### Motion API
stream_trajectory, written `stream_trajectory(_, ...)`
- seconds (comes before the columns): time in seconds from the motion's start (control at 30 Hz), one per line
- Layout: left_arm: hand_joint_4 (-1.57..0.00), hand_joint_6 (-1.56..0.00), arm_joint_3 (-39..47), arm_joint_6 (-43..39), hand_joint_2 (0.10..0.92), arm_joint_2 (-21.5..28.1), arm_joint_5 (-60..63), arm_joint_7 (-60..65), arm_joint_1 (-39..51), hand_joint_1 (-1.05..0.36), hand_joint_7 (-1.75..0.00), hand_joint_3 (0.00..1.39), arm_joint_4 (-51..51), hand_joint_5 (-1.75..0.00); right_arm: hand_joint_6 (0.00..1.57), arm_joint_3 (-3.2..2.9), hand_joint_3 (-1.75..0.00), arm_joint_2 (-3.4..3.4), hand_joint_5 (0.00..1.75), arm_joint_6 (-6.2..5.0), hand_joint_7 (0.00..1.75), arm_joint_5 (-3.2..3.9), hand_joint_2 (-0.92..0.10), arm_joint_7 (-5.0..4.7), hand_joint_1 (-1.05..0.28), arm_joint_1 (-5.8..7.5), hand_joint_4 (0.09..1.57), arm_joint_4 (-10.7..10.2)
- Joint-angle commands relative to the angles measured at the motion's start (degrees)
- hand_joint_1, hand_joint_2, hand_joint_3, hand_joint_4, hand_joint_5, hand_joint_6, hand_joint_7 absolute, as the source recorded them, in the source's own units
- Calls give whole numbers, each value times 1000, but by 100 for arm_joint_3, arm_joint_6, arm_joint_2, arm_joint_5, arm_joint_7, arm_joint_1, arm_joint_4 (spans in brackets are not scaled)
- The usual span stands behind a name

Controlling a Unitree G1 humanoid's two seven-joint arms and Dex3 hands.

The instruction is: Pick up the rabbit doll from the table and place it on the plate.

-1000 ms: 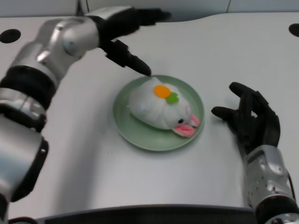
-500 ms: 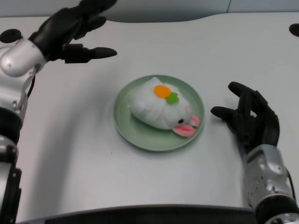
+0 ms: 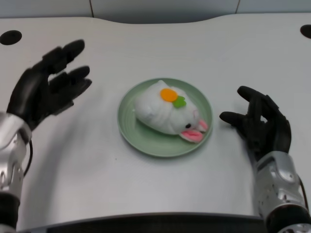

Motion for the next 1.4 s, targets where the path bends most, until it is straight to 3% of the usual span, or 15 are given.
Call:
stream_trajectory(0.03, -394, -385, 204, 476, 921, -114, -407, -47, 463, -525, -64, 292, -427, -308, 567, 20, -532, 56, 1150, 129, 871, -6, -921, -97, -410, 98, 645, -112)
stream_trajectory(0.17, -419, -438, 326, 864, 921, -221, -619, 61, 888, -495, -53, 333, -832, -402, 564, 34, -541, 78, 1147, 124, 871, 10, -921, -79, -406, 149, 640, -196)
stream_trajectory(0.27, -421, -539, 414, 1161, 921, -343, -736, 238, 1255, -435, -48, 343, -1165, -762, 577, 47, -534, 98, 1145, 122, 878, 15, -921, -77, -405, 189, 634, -275)
stream_trajectory(0.33, -437, -570, 443, 1292, 921, -385, -762, 306, 1385, -410, -52, 358, -1324, -857, 571, 62, -537, 107, 1142, 166, 875, 14, -921, -88, -404, 215, 626, -349)
stream_trajectory(0.67, -440, -595, 662, 2195, 921, -750, -1332, 581, 2005, -453, -52, 275, -2098, -920, 568, 48, -540, 90, 1137, 201, 880, 44, -921, -30, -399, 200, 624, -344)
stream_trajectory(0.87, -394, -580, 722, 2213, 921, -950, -1549, 459, 2176, -450, -37, 258, -1959, -963, 551, 82, -540, 52, 1125, 217, 875, -18, -921, -78, -402, 177, 606, -322)
stream_trajectory(0.93, -367, -580, 743, 2179, 921, -991, -1583, 449, 2187, -449, -35, 256, -1876, -991, 546, 79, -543, 55, 1128, 260, 879, -10, -921, -98, -404, 168, 606, -336)
stream_trajectory(1.03, -344, -600, 750, 2115, 921, -990, -1553, 417, 2170, -451, -43, 243, -1738, -1002, 550, 61, -538, 69, 1138, 243, 888, 31, -921, -51, -395, 164, 616, -344)
stream_trajectory(1.2, -337, -605, 749, 2105, 921, -990, -1542, 430, 2160, -452, -42, 236, -1718, -1010, 548, 70, -537, 65, 1144, 234, 894, 27, -921, -52, -393, 162, 615, -337)
stream_trajectory(1.4, -347, -608, 731, 2007, 921, -1034, -1490, 498, 2070, -454, -38, 231, -1605, -1028, 535, -18, -543, -88, 1142, 219, 910, 68, -921, 60, -413, 9, 614, 2)
